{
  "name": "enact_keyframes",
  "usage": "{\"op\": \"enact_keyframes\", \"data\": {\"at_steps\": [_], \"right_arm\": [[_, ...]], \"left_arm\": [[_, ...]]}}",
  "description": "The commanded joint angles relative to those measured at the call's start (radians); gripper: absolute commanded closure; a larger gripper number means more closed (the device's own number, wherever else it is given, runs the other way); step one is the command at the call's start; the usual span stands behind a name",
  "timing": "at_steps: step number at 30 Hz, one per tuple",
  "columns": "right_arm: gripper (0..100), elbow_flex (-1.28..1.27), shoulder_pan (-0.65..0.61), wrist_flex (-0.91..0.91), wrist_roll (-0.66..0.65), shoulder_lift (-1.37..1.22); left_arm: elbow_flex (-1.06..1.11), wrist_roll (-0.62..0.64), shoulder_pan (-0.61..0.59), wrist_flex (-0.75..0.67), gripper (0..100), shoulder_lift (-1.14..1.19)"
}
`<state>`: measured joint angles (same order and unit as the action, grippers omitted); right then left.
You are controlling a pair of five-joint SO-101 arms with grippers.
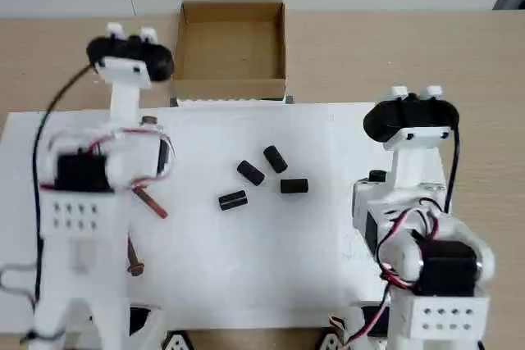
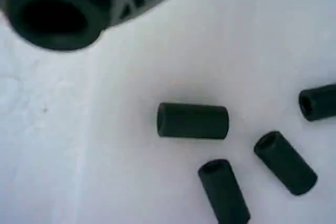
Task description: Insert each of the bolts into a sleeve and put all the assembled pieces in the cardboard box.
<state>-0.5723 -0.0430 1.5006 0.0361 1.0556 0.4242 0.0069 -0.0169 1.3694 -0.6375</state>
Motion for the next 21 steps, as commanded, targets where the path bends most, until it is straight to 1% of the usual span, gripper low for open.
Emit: {"op": "enact_keyframes", "data": {"at_steps": [1,8,9,14,18,21], "right_arm": [[99.5,-0.08,0.007,-0.11,0.023,0.054],[99.5,-0.345,0.004,-0.36,0.023,0.208],[99.5,-0.385,-0.012,-0.394,0.023,0.234],[99.5,-0.56,-0.136,-0.507,0.023,0.372],[99.5,-0.684,-0.236,-0.591,0.023,0.489],[99.5,-0.761,-0.303,-0.627,0.023,0.578]], "left_arm": [[0.147,0.048,0.002,-0.143,100,-0.183],[0.383,0.16,0.002,-0.345,100,-0.416],[0.412,0.175,0.002,-0.373,100,-0.446],[0.562,0.253,0.003,-0.497,100,-0.578],[0.679,0.259,0.003,-0.586,100,-0.69],[0.754,0.264,0.02,-0.626,100,-0.783]]}}
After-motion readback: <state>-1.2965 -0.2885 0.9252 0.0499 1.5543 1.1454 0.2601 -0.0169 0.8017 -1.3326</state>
